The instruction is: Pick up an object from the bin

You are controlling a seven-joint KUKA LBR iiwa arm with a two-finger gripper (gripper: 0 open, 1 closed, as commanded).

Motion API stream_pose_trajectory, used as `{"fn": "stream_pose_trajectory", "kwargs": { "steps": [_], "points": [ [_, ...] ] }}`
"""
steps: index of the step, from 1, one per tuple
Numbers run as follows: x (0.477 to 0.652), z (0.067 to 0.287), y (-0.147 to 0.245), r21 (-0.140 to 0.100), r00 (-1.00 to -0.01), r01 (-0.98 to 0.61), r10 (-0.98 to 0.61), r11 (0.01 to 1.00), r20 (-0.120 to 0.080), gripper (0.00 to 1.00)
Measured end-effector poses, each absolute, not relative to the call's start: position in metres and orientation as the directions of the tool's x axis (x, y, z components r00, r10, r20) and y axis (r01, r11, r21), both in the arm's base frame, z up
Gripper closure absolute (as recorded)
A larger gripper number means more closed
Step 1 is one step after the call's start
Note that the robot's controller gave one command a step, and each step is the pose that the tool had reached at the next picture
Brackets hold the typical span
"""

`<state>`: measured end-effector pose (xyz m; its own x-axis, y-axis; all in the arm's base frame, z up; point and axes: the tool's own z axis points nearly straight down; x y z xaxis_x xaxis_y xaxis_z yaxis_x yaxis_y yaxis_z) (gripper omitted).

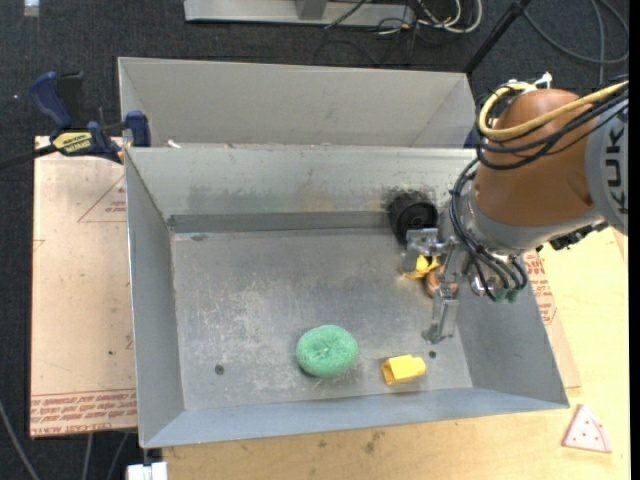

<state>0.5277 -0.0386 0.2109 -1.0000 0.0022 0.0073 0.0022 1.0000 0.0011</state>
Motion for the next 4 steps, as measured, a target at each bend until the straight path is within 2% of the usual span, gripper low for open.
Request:
{"fn": "stream_pose_trajectory", "kwargs": {
  "steps": [1, 2, 3, 4],
  "points": [
    [0.529, 0.215, -0.038, 0.000, -1.000, 0.001, 0.001, 1.000, -0.001, 0.00],
    [0.556, 0.152, -0.074, 0.000, -1.000, -0.007, -0.007, 1.000, -0.008, 0.00],
    [0.594, 0.086, -0.085, 0.001, -0.988, 0.154, 0.154, 0.988, -0.007, 0.00],
    [0.595, 0.069, -0.121, 0.010, -1.000, 0.021, 0.021, 1.000, 0.004, 0.00]
  ]
}}
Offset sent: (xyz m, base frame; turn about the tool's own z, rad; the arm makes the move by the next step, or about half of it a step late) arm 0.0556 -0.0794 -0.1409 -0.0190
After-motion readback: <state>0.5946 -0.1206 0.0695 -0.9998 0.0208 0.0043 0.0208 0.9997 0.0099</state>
